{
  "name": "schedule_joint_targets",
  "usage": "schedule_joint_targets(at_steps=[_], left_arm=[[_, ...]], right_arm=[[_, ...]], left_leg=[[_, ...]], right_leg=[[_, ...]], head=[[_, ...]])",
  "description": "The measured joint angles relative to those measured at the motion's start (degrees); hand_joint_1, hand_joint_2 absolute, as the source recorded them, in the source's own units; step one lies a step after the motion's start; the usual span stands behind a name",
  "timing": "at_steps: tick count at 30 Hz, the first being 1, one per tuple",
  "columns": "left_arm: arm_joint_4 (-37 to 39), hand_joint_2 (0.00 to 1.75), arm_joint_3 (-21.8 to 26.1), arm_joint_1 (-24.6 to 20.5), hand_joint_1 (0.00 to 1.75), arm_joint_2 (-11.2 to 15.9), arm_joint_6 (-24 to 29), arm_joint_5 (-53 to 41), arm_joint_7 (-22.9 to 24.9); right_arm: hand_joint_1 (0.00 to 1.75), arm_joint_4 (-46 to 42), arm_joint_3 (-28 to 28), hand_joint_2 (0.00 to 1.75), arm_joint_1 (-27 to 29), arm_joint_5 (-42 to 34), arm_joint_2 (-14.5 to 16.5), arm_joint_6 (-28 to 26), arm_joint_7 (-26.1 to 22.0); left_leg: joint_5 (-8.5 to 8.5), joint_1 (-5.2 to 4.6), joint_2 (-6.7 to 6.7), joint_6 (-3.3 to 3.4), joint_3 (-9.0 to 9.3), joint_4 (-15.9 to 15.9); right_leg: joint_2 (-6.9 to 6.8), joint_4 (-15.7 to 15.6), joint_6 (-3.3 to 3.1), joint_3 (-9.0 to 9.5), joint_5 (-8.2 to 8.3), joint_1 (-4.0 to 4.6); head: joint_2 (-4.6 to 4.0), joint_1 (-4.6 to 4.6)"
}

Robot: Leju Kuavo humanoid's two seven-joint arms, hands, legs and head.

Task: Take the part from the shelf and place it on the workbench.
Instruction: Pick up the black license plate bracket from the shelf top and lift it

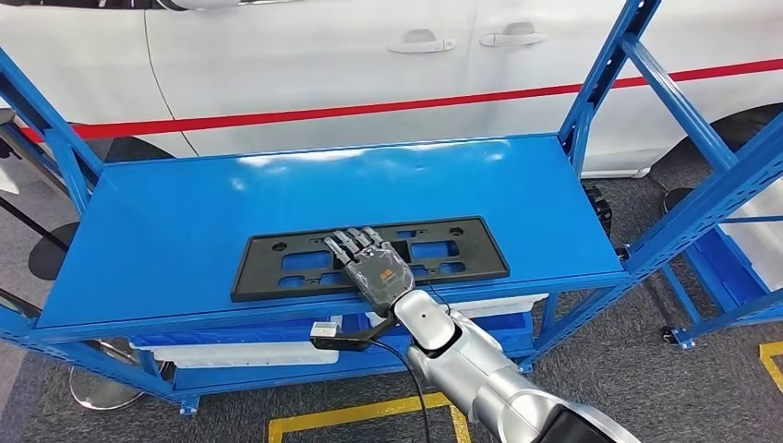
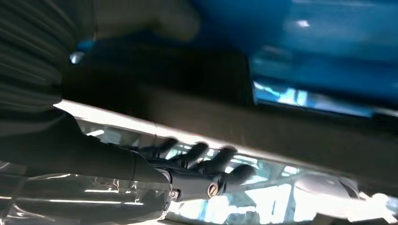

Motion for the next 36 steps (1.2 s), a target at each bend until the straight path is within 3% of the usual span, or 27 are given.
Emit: schedule_joint_targets(at_steps=[1,2,3,5,6,10,12,14,15,16,17,19,21,24,26,29,30,31,32,34,36], left_arm=[[0.0,0.0,0.0,0.0,0.0,0.0,0.0,0.0,0.0],[0.0,0.0,0.1,0.0,0.0,0.0,0.0,-0.1,0.0],[0.0,0.0,0.1,0.0,0.0,0.0,-0.1,-0.1,0.0],[0.0,0.0,0.2,0.0,0.0,-0.1,-0.1,-0.3,-0.1],[0.0,0.0,0.2,0.0,0.0,-0.1,-0.2,-0.3,-0.2],[0.0,0.0,0.3,-0.1,0.0,-0.1,-0.4,-0.4,-1.1],[0.0,0.0,0.3,-0.1,0.0,0.0,-1.0,-0.6,-2.7],[0.0,0.0,0.3,0.0,0.0,0.0,-1.9,-0.8,-4.3],[0.0,0.0,0.3,0.0,0.0,0.0,-2.1,-0.9,-4.8],[0.0,0.0,0.3,0.0,0.0,0.0,-2.3,-1.0,-5.3],[0.0,0.0,0.3,0.0,0.0,0.0,-2.4,-1.0,-5.6],[0.0,0.0,0.3,0.0,0.0,0.1,-2.2,-1.4,-5.9],[0.0,0.0,0.3,-0.1,0.0,0.2,-2.0,-1.9,-6.1],[0.0,0.0,0.4,0.0,0.0,0.3,-2.4,-1.8,-7.1],[0.0,0.0,0.7,0.0,0.0,0.3,-3.0,-1.5,-7.9],[0.0,0.0,1.4,0.0,0.0,0.3,-3.1,-1.1,-8.2],[0.0,0.0,1.6,0.0,0.0,0.3,-3.1,-1.0,-8.2],[0.0,0.0,1.9,0.1,0.0,0.3,-3.2,-0.8,-8.2],[0.0,0.0,2.1,0.1,0.0,0.3,-3.4,-0.6,-8.2],[0.0,0.0,2.7,0.2,0.0,0.3,-4.2,-0.2,-8.3],[0.0,0.0,3.3,0.2,0.0,0.3,-5.1,0.2,-8.7]], right_arm=[[1.7,0.3,0.0,1.75,0.0,0.2,0.0,0.0,0.2],[1.7,0.6,0.0,1.75,0.0,0.2,0.0,0.0,0.3],[1.7,0.8,0.0,1.75,0.0,0.3,0.0,-0.1,0.4],[1.71,1.2,-0.1,1.75,-0.1,0.4,0.0,-0.2,0.4],[1.71,1.3,-0.1,1.75,-0.2,0.4,0.0,-0.3,0.3],[1.75,1.9,-0.6,1.75,-0.3,0.8,0.1,-0.4,0.1],[1.75,2.1,-0.9,1.75,-0.3,0.9,0.3,-0.4,0.0],[1.74,2.3,-1.1,1.75,-0.3,1.1,0.3,-0.3,-0.4],[1.73,2.4,-1.3,1.75,-0.3,1.1,0.3,-0.3,-0.7],[1.73,2.4,-1.4,1.75,-0.3,1.0,0.3,-0.4,-1.0],[1.73,2.4,-1.6,1.75,-0.3,0.8,0.4,-0.4,-1.3],[1.73,2.4,-2.1,1.75,-0.3,-0.3,0.4,-0.7,-2.7],[1.73,2.3,-3.1,1.75,-0.3,-2.3,0.5,-0.9,-5.0],[1.73,1.3,-4.7,1.75,-0.1,-6.2,0.5,-1.4,-9.4],[1.73,-0.6,-6.1,1.75,0.2,-10.3,0.4,-1.6,-13.0],[1.73,-6.3,-8.7,1.75,1.8,-19.8,-0.2,-0.8,-19.6],[1.73,-8.8,-9.5,1.75,2.7,-23.3,-0.7,-0.1,-21.7],[1.73,-11.6,-10.3,1.75,3.5,-27.0,-1.2,0.9,-23.7],[1.73,-14.3,-11.0,1.75,4.3,-30.7,-1.8,2.0,-25.5],[1.73,-20.5,-12.9,1.75,5.9,-39.4,-2.8,5.2,-29.3],[1.73,-27.7,-14.9,1.75,8.1,-50.0,-4.0,10.3,-33.2]], left_leg=[[-0.02,0.0,-0.02,-0.02,0.06,0.0],[-0.06,0.0,-0.05,-0.07,0.16,0.0],[-0.13,0.0,-0.09,-0.16,0.29,0.0],[-0.26,-0.18,-0.16,-0.57,0.41,0.0],[-0.28,-0.25,-0.18,-0.84,0.42,0.0],[-0.93,-0.21,-0.16,-2.12,0.36,0.4],[-3.85,-0.11,-0.14,-2.48,-1.67,5.1],[-7.22,-0.09,-0.13,-2.75,-5.24,12.8],[-7.75,-0.08,-0.13,-2.85,-6.44,15.2],[-7.2,-0.08,-0.12,-2.89,-6.69,15.6],[-5.55,-0.08,-0.11,-2.87,-5.78,13.6],[-1.81,-0.09,-0.09,-2.64,-2.05,5.7],[-0.39,-0.25,-0.13,-2.11,0.16,0.8],[-0.3,-0.27,-0.1,-1.24,0.27,0.2],[-0.04,0.03,0.05,-0.56,0.43,-0.1],[0.01,0.13,0.24,-0.05,0.48,-0.3],[0.0,0.12,0.26,-0.03,0.5,-0.3],[-0.01,0.13,0.26,-0.03,0.54,-0.3],[-0.02,0.13,0.25,-0.05,0.62,-0.3],[-0.07,0.12,0.23,-0.16,0.8,-0.3],[-0.11,-0.02,0.12,-0.56,0.82,-0.3]], right_leg=[[-0.01,-0.1,0.02,-0.11,0.92,-0.09],[-0.02,-2.8,-0.08,1.02,2.86,-0.13],[-0.04,-6.9,-0.29,2.94,5.15,-0.13],[-0.05,-14.0,-0.76,6.29,7.76,0.13],[-0.02,-15.7,-0.95,7.03,8.05,0.29],[0.01,-16.9,-2.03,7.49,8.33,0.19],[-0.16,-17.4,-2.67,7.79,8.61,-0.01],[-0.23,-17.4,-2.91,7.73,8.61,0.16],[-0.23,-17.3,-2.96,7.71,8.58,0.24],[-0.21,-17.2,-2.98,7.73,8.52,0.29],[-0.17,-17.1,-2.95,7.77,8.42,0.29],[-0.08,-16.6,-2.69,7.76,8.05,0.34],[0.02,-16.1,-2.27,7.49,7.82,0.53],[0.11,-16.1,-1.6,7.34,7.83,0.62],[0.08,-14.0,-0.96,6.58,6.27,0.56],[0.0,-3.7,-0.11,1.91,0.95,0.15],[0.0,-0.9,0.04,0.57,0.09,0.01],[-0.01,0.0,0.1,0.11,0.29,-0.09],[-0.01,-1.3,0.07,0.77,1.53,-0.14],[-0.04,-9.1,-0.32,4.66,5.33,-0.07],[-0.11,-15.3,-0.8,7.73,7.39,0.27]], head=[[0.0,0.0],[0.0,0.0],[0.0,0.01],[0.0,-0.01],[0.0,-0.03],[0.0,-0.08],[0.0,-0.13],[0.0,-0.15],[0.0,-0.14],[0.0,-0.14],[0.0,-0.14],[0.0,-0.13],[0.0,-0.1],[0.0,-0.08],[0.0,0.04],[0.0,0.22],[0.0,0.22],[0.0,0.22],[0.0,0.22],[0.0,0.22],[0.0,0.21]])
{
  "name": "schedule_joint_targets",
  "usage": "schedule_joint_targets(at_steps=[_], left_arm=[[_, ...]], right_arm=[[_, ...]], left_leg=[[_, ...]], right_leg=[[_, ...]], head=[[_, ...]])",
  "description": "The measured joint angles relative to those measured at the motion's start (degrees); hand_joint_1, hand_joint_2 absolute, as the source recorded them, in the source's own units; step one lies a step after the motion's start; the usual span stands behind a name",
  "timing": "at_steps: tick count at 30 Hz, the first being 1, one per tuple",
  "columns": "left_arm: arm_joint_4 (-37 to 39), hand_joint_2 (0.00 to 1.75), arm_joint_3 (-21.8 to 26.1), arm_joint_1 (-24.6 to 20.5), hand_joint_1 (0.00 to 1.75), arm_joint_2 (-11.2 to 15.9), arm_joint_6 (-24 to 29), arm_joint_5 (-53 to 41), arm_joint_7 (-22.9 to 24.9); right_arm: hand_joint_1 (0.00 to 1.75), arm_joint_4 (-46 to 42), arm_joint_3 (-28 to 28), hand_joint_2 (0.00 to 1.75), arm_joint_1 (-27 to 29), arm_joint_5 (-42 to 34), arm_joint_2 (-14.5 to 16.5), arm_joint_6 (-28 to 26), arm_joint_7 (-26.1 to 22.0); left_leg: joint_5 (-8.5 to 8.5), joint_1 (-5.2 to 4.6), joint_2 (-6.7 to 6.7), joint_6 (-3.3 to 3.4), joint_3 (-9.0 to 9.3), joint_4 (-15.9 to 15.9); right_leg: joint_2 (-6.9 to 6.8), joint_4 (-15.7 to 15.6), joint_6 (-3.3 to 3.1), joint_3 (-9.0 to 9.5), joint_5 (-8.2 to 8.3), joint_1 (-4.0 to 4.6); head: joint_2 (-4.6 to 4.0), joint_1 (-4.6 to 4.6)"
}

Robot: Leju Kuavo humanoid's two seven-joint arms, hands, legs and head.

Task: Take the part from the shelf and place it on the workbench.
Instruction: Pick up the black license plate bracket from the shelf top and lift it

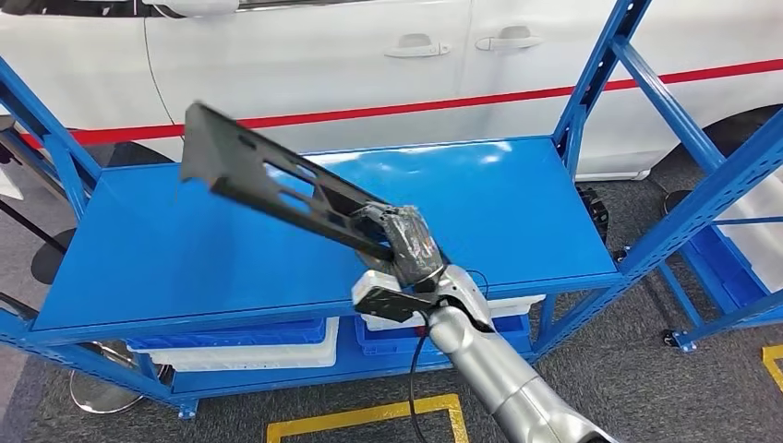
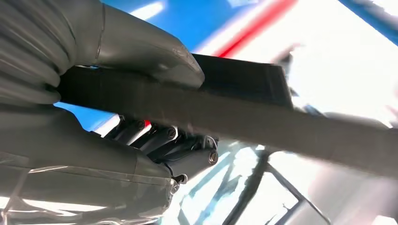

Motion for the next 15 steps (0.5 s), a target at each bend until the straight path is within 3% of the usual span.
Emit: schedule_joint_targets(at_steps=[2,5,7,9,11,12,15], left_arm=[[0.0,0.0,0.6,0.1,0.0,0.0,-0.7,0.0,-0.7],[0.0,0.0,1.3,0.3,0.0,0.0,-2.1,0.0,-1.6],[0.0,0.0,1.5,0.4,0.0,0.1,-2.3,-0.3,-1.6],[0.0,0.0,1.7,0.4,0.0,0.1,-1.8,-0.7,-0.8],[0.0,0.0,1.8,0.5,0.0,0.1,-1.2,-1.0,0.9],[0.0,0.0,1.8,0.5,0.0,0.1,-0.8,-1.2,2.4],[0.0,0.0,2.1,0.2,0.0,0.3,-0.1,-1.8,7.5]], right_arm=[[1.73,-8.0,-2.2,1.75,3.0,-13.5,-1.4,8.3,-3.1],[1.73,-20.9,-5.7,1.75,7.5,-34.4,-3.3,27.4,-4.8],[1.73,-28.1,-8.2,1.75,9.7,-43.9,-3.9,40.0,-5.2],[1.73,-33.5,-9.9,1.75,11.8,-50.1,-4.5,48.6,-5.3],[1.73,-37.5,-10.4,1.75,13.3,-54.5,-5.2,52.7,-4.4],[1.73,-39.0,-10.3,1.75,13.8,-56.4,-5.5,53.8,-3.5],[1.73,-42.5,-9.7,1.75,14.3,-60.0,-6.2,55.2,-0.9]], left_leg=[[0.08,-0.11,-0.15,-0.63,-0.09,-0.1],[-0.84,-0.09,-0.19,-1.53,-0.6,0.8],[-4.07,-0.03,-0.14,-1.87,-2.84,6.1],[-7.35,-0.02,-0.13,-2.12,-6.23,13.7],[-7.26,-0.02,-0.12,-2.19,-7.4,16.1],[-5.66,-0.03,-0.12,-2.08,-6.31,13.8],[-0.83,-0.3,-0.14,-1.2,-0.81,2.4]], right_leg=[[-0.04,-1.2,-0.31,0.38,0.17,0.34],[-0.16,-1.9,-1.25,0.41,0.65,-0.05],[-0.27,-2.3,-1.83,0.63,0.83,-0.23],[-0.28,-2.2,-2.08,0.68,0.73,-0.09],[-0.17,-2.1,-2.18,0.72,0.69,0.01],[-0.04,-1.9,-2.17,0.73,0.66,0.03],[0.28,-1.3,-1.81,0.54,0.41,0.26]], head=[[0.0,0.01],[0.0,-0.01],[0.0,-0.05],[0.0,-0.04],[0.0,-0.03],[0.0,-0.03],[0.0,-0.01]])
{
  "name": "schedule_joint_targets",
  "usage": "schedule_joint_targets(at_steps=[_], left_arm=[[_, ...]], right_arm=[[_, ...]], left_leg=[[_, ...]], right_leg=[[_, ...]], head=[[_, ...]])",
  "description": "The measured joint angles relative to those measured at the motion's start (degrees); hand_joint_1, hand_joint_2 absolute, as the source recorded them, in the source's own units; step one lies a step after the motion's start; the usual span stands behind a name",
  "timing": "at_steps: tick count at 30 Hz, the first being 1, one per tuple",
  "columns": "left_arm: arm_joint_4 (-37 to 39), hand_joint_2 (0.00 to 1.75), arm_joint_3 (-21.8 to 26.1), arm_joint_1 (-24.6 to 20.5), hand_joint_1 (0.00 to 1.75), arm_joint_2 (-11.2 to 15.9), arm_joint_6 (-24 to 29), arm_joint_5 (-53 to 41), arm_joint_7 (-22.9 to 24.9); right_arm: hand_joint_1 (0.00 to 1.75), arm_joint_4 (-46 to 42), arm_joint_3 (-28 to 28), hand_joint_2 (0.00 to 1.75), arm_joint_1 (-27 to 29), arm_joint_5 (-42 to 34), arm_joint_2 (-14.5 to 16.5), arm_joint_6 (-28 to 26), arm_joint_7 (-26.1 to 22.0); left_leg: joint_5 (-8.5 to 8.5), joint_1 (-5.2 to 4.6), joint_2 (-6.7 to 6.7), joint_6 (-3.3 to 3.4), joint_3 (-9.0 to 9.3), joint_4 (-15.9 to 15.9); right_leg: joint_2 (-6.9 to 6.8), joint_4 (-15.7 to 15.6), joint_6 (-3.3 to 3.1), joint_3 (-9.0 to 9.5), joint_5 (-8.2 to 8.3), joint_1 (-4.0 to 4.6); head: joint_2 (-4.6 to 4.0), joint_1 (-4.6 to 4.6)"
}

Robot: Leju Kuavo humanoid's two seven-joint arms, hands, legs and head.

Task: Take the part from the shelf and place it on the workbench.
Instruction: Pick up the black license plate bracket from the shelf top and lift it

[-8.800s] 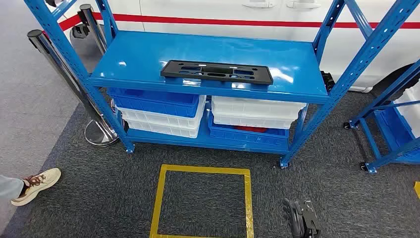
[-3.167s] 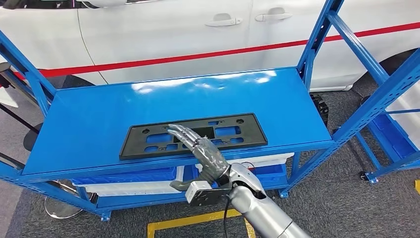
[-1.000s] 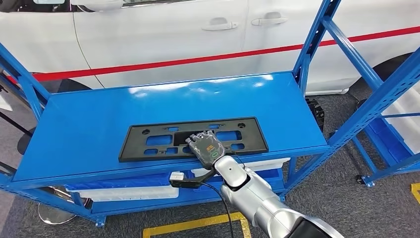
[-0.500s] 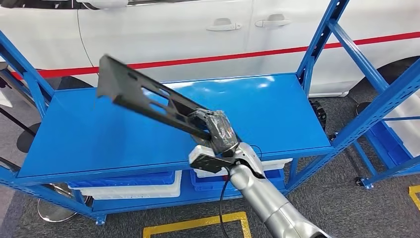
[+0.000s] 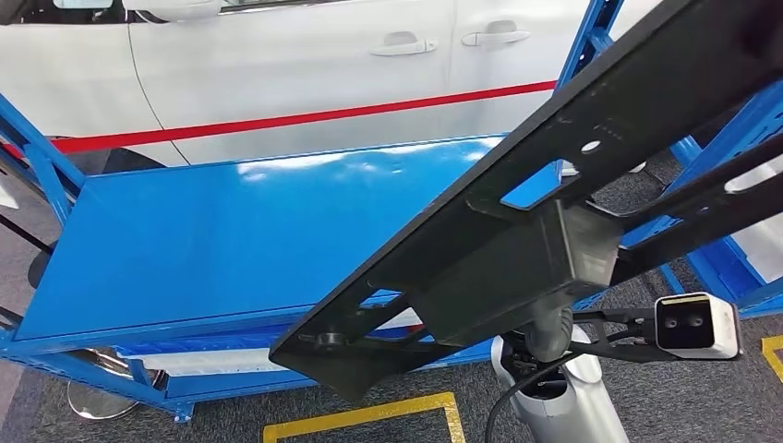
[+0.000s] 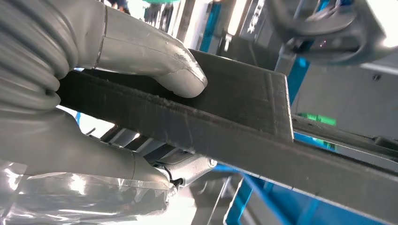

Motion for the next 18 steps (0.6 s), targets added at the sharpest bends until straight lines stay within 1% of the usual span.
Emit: schedule_joint_targets(at_steps=[1,3,4,5,6,7,9,10,11,12,13,14,15,16,17,18], left_arm=[[0.0,0.0,0.0,-0.1,0.0,0.0,0.2,-0.2,1.4],[0.0,0.0,0.1,-0.1,0.0,0.1,0.5,-0.1,3.7],[0.0,0.0,0.3,-0.1,0.0,0.0,0.8,0.1,5.0],[0.0,0.0,0.4,-0.1,0.0,-0.2,1.1,0.4,6.1],[0.0,0.0,0.6,-0.1,0.0,-0.3,1.4,0.6,7.0],[0.0,0.0,0.7,-0.1,0.0,-0.4,1.6,0.7,7.6],[0.0,0.0,0.9,-0.1,0.0,-0.6,1.8,0.8,8.1],[0.0,0.0,1.0,-0.1,0.0,-0.7,1.9,0.8,8.2],[0.0,0.0,1.1,-0.1,0.0,-0.8,1.9,0.8,8.3],[0.0,0.0,1.1,-0.1,0.0,-0.9,2.0,0.9,8.5],[0.0,0.0,1.2,-0.1,0.0,-1.0,2.1,1.0,8.8],[0.0,0.0,1.3,-0.1,0.0,-1.1,2.2,1.2,9.3],[0.0,0.0,1.5,-0.1,0.0,-1.2,2.5,1.3,10.1],[0.0,0.0,1.6,-0.1,0.0,-1.3,2.8,1.3,11.1],[0.0,0.0,1.8,0.0,0.0,-1.3,3.1,1.3,12.2],[0.0,0.0,1.9,0.1,0.0,-1.4,3.3,1.2,13.2]], right_arm=[[1.73,-0.8,0.3,1.75,0.2,-0.5,-0.2,0.1,0.5],[1.73,-2.1,0.9,1.75,0.9,-0.6,-0.6,0.2,1.3],[1.73,-2.5,1.1,1.75,1.2,-0.4,-0.8,0.3,1.6],[1.73,-2.8,1.3,1.75,1.6,-0.2,-0.9,0.5,1.8],[1.73,-3.0,1.4,1.75,1.8,0.1,-1.1,0.7,1.9],[1.73,-3.0,1.6,1.75,2.1,0.3,-1.4,0.8,1.9],[1.73,-3.0,1.8,1.75,2.6,0.6,-1.8,1.0,1.9],[1.73,-3.0,1.9,1.75,2.8,0.6,-2.0,0.9,1.9],[1.73,-3.0,2.0,1.75,3.1,0.7,-2.1,0.9,1.9],[1.73,-3.0,2.0,1.75,3.2,0.7,-2.2,0.9,1.9],[1.73,-3.0,2.1,1.75,3.2,0.8,-2.3,0.9,2.0],[1.73,-3.0,2.1,1.75,3.2,1.0,-2.4,0.9,2.2],[1.73,-2.9,2.2,1.75,3.1,1.2,-2.5,0.8,2.4],[1.73,-2.8,2.3,1.75,3.1,1.4,-2.7,0.5,2.6],[1.73,-2.6,2.3,1.75,3.0,1.7,-2.9,0.1,2.6],[1.73,-2.4,2.4,1.75,2.9,2.0,-3.3,-0.4,2.4]], left_leg=[[0.51,-0.17,-0.06,0.29,0.76,-1.8],[0.82,-0.38,-0.19,0.74,0.7,-2.3],[1.15,-0.29,-0.14,1.06,0.64,-2.5],[1.52,-0.16,-0.06,1.41,0.58,-2.8],[1.95,-0.01,0.05,1.79,0.41,-3.2],[2.37,0.13,0.17,2.05,0.12,-3.4],[3.07,0.13,0.25,2.22,-0.83,-3.4],[3.45,0.14,0.26,2.15,-1.36,-3.4],[3.83,0.17,0.26,2.03,-1.9,-3.4],[4.21,0.23,0.26,1.85,-2.42,-3.3],[4.58,0.32,0.25,1.62,-2.93,-3.2],[4.92,0.4,0.22,1.31,-3.38,-3.0],[5.28,0.43,0.17,0.94,-3.78,-2.8],[5.66,0.43,0.11,0.52,-4.0,-2.7],[6.1,0.38,0.04,0.09,-4.14,-2.7],[6.59,0.37,-0.03,-0.35,-4.21,-2.9]], right_leg=[[-0.01,0.1,0.23,-0.14,-0.01,0.03],[-0.08,0.2,0.77,-0.33,0.19,-0.07],[-0.12,0.2,1.13,-0.38,0.13,-0.14],[-0.14,0.6,1.48,-0.54,-0.45,-0.18],[-0.15,1.9,1.81,-1.03,-1.82,-0.24],[-0.16,4.3,2.12,-1.94,-3.95,-0.36],[-0.18,11.6,2.65,-4.52,-8.77,-0.72],[-0.19,14.5,2.89,-5.31,-10.13,-0.93],[-0.2,15.8,3.09,-5.26,-10.4,-1.15],[-0.22,14.8,3.25,-4.05,-9.49,-1.35],[-0.25,11.8,3.4,-1.77,-7.89,-1.56],[-0.26,7.5,3.52,1.14,-6.53,-1.74],[-0.16,3.6,3.47,3.72,-5.53,-1.69],[-0.01,0.8,3.27,5.39,-4.98,-1.6],[0.14,-0.6,2.98,6.1,-4.91,-1.41],[0.27,-0.8,2.55,5.9,-4.69,-1.15]], head=[[0.0,0.01],[0.0,0.02],[0.0,0.02],[0.0,0.03],[0.0,0.07],[0.0,0.09],[0.0,0.12],[0.0,0.12],[0.0,0.11],[0.0,0.12],[0.0,0.12],[0.0,0.12],[0.0,0.1],[0.0,0.11],[0.0,0.13],[0.0,0.14]])
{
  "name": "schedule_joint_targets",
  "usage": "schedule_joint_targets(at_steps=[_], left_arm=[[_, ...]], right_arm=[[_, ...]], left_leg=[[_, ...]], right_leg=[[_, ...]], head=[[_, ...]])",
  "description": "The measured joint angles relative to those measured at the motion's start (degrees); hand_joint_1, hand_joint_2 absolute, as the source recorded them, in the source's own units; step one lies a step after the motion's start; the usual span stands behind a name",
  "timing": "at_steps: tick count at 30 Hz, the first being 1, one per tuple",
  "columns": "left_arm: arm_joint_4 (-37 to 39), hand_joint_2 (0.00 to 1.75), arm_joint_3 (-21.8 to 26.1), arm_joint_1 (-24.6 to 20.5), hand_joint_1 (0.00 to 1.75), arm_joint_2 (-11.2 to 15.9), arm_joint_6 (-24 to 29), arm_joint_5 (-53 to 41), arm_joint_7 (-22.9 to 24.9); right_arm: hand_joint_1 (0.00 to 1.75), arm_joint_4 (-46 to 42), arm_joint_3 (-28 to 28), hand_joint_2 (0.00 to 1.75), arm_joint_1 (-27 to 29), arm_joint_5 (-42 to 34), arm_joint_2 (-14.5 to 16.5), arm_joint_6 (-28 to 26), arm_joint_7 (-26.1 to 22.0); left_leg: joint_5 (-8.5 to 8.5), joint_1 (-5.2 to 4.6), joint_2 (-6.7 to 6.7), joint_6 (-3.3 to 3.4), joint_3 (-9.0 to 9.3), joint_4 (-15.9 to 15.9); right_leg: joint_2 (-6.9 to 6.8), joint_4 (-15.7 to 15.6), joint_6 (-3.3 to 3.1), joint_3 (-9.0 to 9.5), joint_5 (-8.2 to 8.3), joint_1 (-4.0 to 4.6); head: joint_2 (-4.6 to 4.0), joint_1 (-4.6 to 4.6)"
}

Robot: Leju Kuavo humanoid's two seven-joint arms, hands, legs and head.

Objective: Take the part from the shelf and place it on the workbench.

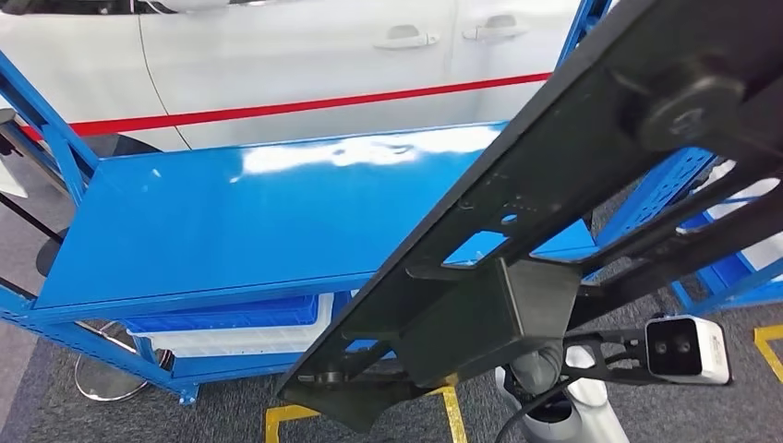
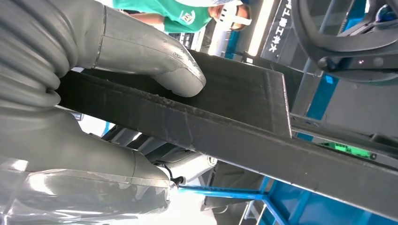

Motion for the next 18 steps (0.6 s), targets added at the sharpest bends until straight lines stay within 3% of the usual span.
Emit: schedule_joint_targets(at_steps=[2,3,4,6,7,8,9,11,13,14,16,18], left_arm=[[0.0,0.0,0.1,0.3,0.0,-0.1,0.3,-0.3,2.0],[0.1,0.0,0.2,0.4,0.0,-0.2,0.4,-0.5,2.9],[0.1,0.0,0.2,0.6,0.0,-0.2,0.5,-0.8,3.6],[0.1,0.0,0.2,0.8,0.0,-0.4,0.6,-1.3,4.6],[0.1,0.0,0.2,0.9,0.0,-0.4,0.7,-1.6,4.8],[0.1,0.0,0.2,0.9,0.0,-0.5,0.7,-1.8,5.0],[0.1,0.0,0.2,0.9,0.0,-0.5,0.6,-2.0,5.0],[0.1,0.0,0.2,0.9,0.0,-0.5,0.5,-2.3,5.0],[0.1,0.0,0.2,0.9,0.0,-0.4,0.4,-2.5,5.0],[0.1,0.0,0.2,0.8,0.0,-0.3,0.4,-2.5,5.0],[0.1,0.0,0.2,0.8,0.0,-0.3,0.4,-2.6,4.9],[0.1,0.0,0.2,0.8,0.0,-0.4,0.3,-2.6,4.9]], right_arm=[[1.73,0.4,0.1,1.75,-0.1,0.4,-0.7,-1.3,-0.3],[1.73,0.5,0.1,1.75,0.0,0.7,-1.0,-2.1,-0.4],[1.73,0.5,0.2,1.75,0.1,1.0,-1.3,-2.9,-0.6],[1.73,0.5,0.3,1.75,0.8,2.1,-1.9,-4.2,-1.0],[1.73,0.4,0.3,1.75,1.4,2.7,-2.2,-4.7,-1.3],[1.73,0.4,0.3,1.75,2.1,3.3,-2.7,-5.0,-1.7],[1.73,0.3,0.3,1.75,2.7,3.9,-3.2,-5.1,-2.2],[1.73,0.0,0.3,1.75,3.7,4.4,-4.1,-5.1,-3.0],[1.73,-0.4,0.3,1.75,4.2,4.5,-4.7,-5.1,-3.2],[1.73,-0.6,0.3,1.75,4.3,4.6,-4.9,-5.1,-3.3],[1.73,-0.8,0.3,1.75,4.6,4.6,-5.3,-5.1,-3.3],[1.73,-0.9,0.3,1.75,4.8,4.7,-5.7,-5.2,-3.3]], left_leg=[[0.05,0.15,-0.08,-0.73,-0.41,0.0],[-1.37,0.24,-0.08,-0.95,-0.93,0.9],[-3.88,0.32,-0.06,-1.06,-1.71,3.0],[-9.97,0.28,-0.02,-1.1,-3.54,10.2],[-11.82,0.24,-0.02,-1.08,-4.09,13.9],[-12.21,0.15,-0.01,-0.97,-3.93,16.3],[-11.44,0.01,-0.01,-0.74,-2.86,17.0],[-8.8,-0.49,-0.05,0.23,2.3,12.0],[-8.94,-1.05,-0.04,1.32,8.3,3.7],[-9.54,-1.31,-0.04,1.69,10.01,0.9],[-9.59,-1.53,-0.01,2.06,10.53,-1.1],[-8.31,-1.33,0.28,2.72,9.92,-1.7]], right_leg=[[-0.16,-0.1,-0.99,-0.85,0.85,-0.06],[-0.31,-0.1,-1.57,-1.4,1.45,-0.11],[-0.48,-0.2,-2.08,-2.06,2.12,-0.14],[-0.69,-0.2,-2.66,-3.59,3.34,0.2],[-0.78,-0.1,-2.78,-4.43,3.93,0.45],[-0.86,0.0,-2.85,-5.31,4.5,0.72],[-0.94,0.2,-2.9,-6.17,5.03,0.99],[-0.99,0.6,-2.92,-7.57,5.85,1.39],[-0.98,1.0,-2.71,-8.46,6.55,1.69],[-0.99,1.1,-2.47,-8.69,6.95,1.64],[-1.02,0.9,-1.77,-8.92,7.8,1.42],[-0.86,1.7,-1.06,-9.39,6.73,1.24]], head=[[0.0,0.04],[0.0,0.03],[0.0,0.01],[0.0,-0.03],[0.0,-0.04],[0.0,-0.03],[0.0,-0.04],[0.0,-0.04],[0.0,-0.01],[0.0,0.01],[0.0,0.02],[0.0,0.03]])
